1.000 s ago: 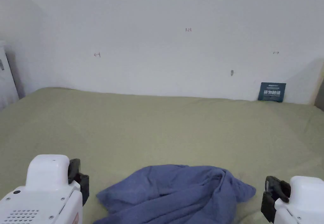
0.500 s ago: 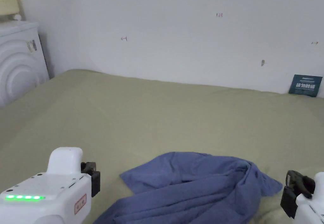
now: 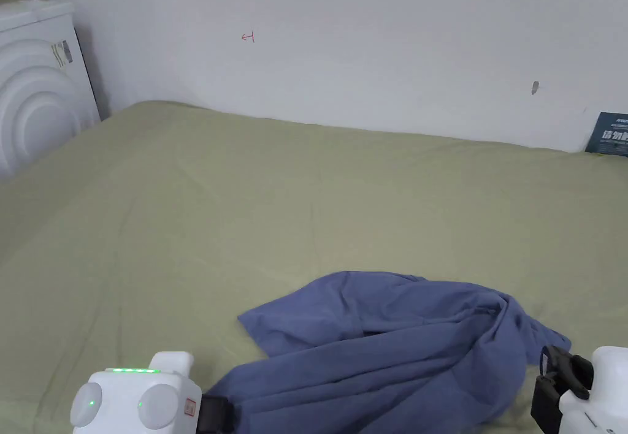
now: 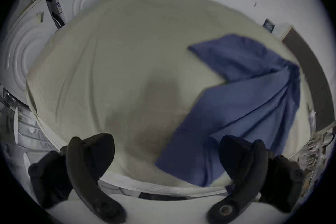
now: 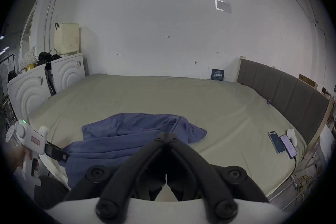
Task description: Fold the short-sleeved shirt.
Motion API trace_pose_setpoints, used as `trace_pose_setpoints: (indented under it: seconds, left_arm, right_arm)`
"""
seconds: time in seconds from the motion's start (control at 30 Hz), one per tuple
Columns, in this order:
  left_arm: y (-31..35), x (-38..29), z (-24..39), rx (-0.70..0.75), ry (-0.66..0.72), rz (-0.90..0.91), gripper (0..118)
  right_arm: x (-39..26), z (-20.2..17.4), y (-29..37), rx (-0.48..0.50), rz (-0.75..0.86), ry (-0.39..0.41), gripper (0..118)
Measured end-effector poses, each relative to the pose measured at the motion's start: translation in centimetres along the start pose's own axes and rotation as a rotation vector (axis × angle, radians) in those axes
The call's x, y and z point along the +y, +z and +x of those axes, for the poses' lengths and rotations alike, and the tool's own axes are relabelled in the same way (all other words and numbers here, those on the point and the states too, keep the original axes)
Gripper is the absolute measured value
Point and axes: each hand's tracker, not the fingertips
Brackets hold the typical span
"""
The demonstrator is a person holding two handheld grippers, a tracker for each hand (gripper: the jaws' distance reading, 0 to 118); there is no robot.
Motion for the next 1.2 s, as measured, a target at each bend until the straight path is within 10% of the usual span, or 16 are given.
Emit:
trace_pose_setpoints:
  seconds: [0.13, 0.2, 0.23, 0.27, 0.83, 0.87, 0.93, 1.03, 1.2]
  left_arm:
    - [1.8, 0.7, 0.6, 0.014, -0.052, 0.019, 91]
    - [3.3, 0.9, 0.9, -0.015, -0.090, 0.017, 50]
    - [3.7, 0.9, 1.1, 0.032, -0.121, 0.038, 6]
    - [4.3, 0.9, 1.1, -0.027, -0.130, 0.069, 0]
    - [4.1, 2.9, 1.4, -0.113, -0.125, 0.017, 0]
    - [3.8, 3.2, 1.1, -0.112, -0.127, 0.015, 0]
    - [3.7, 3.6, 0.7, -0.124, -0.122, 0.012, 0]
    - [2.8, 3.8, 0.3, -0.134, -0.111, 0.004, 0]
    - [2.4, 3.8, 0.7, -0.124, -0.123, 0.001, 0]
  right_arm:
    - [-0.1, 0.2, -0.6, -0.003, -0.025, 0.006, 1]
    - [-0.1, 0.6, -1.2, 0.002, -0.046, -0.013, 1]
    - [-0.1, 0.8, -1.4, -0.002, -0.056, -0.021, 1]
    - [-0.1, 1.0, -1.5, -0.003, -0.058, -0.024, 1]
    - [0.9, 11.6, -15.2, -0.145, -0.247, 0.005, 1]
    - [0.9, 12.3, -16.8, -0.114, -0.294, -0.014, 7]
    - [1.0, 13.7, -20.5, -0.064, -0.406, -0.066, 72]
    - [0.1, 14.9, -25.4, -0.033, -0.564, -0.138, 102]
    - [-1.6, 15.3, -29.8, -0.079, -0.617, -0.118, 109]
